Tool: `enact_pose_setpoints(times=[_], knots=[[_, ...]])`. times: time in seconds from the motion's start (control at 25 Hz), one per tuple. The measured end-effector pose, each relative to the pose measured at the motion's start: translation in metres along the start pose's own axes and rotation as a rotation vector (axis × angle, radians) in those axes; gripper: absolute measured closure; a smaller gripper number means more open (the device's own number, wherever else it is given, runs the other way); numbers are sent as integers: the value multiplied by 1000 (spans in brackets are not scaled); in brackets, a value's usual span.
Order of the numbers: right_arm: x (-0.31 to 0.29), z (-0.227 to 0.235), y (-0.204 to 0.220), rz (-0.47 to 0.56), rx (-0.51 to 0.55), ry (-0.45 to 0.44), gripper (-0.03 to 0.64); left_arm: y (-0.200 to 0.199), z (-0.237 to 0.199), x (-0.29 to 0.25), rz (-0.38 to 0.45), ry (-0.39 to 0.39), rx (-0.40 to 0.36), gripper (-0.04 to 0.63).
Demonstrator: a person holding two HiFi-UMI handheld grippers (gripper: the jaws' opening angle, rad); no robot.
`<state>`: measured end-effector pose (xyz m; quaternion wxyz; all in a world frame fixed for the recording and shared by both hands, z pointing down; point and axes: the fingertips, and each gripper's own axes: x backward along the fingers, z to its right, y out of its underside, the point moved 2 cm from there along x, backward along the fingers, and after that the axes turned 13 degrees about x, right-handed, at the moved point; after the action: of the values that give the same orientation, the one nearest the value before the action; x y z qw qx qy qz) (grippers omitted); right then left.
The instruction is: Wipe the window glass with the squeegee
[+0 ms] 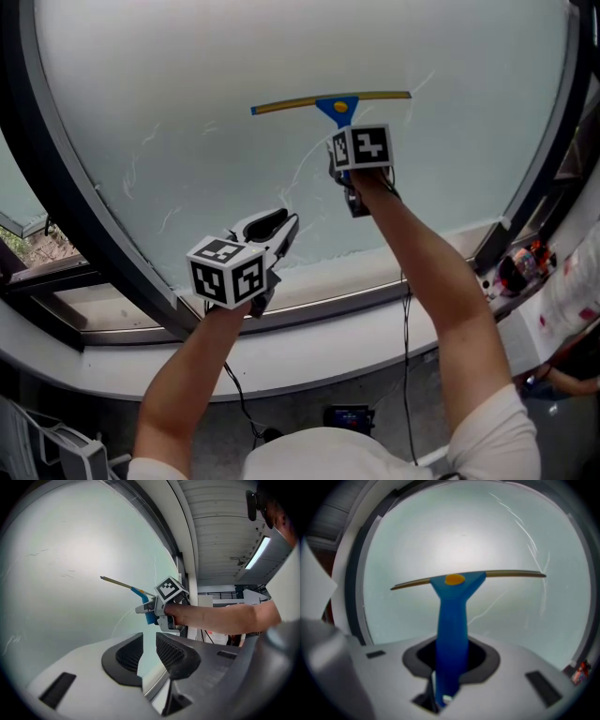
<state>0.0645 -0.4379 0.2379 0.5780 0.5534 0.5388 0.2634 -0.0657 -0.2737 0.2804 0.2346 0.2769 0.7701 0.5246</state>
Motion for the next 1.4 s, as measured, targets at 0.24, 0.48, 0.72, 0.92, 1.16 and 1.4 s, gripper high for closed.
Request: enact_pose_setpoints(times=[0.24,0.48,0.72,0.92,1.16,1.4], knots=[[-6,-4,18,-19,5,-4,508,10,-5,-2,-10,-5,18,488],[-12,-10,39,-34,9,-7,508,21,-10,-3,-21,-12,30,488],[-19,-14,63,-59,3,-13,508,32,-12,-5,-37,-17,42,488],[-24,-18,81,-80,-2,-22,508,43,-15,-7,-50,-23,56,488],[-29,-23,101,-105,-11,-36,508,56,-20,-8,-63,-33,75,488],[-38,-29,120,-130,-22,-50,508,67,-26,-10,-78,-44,91,488]])
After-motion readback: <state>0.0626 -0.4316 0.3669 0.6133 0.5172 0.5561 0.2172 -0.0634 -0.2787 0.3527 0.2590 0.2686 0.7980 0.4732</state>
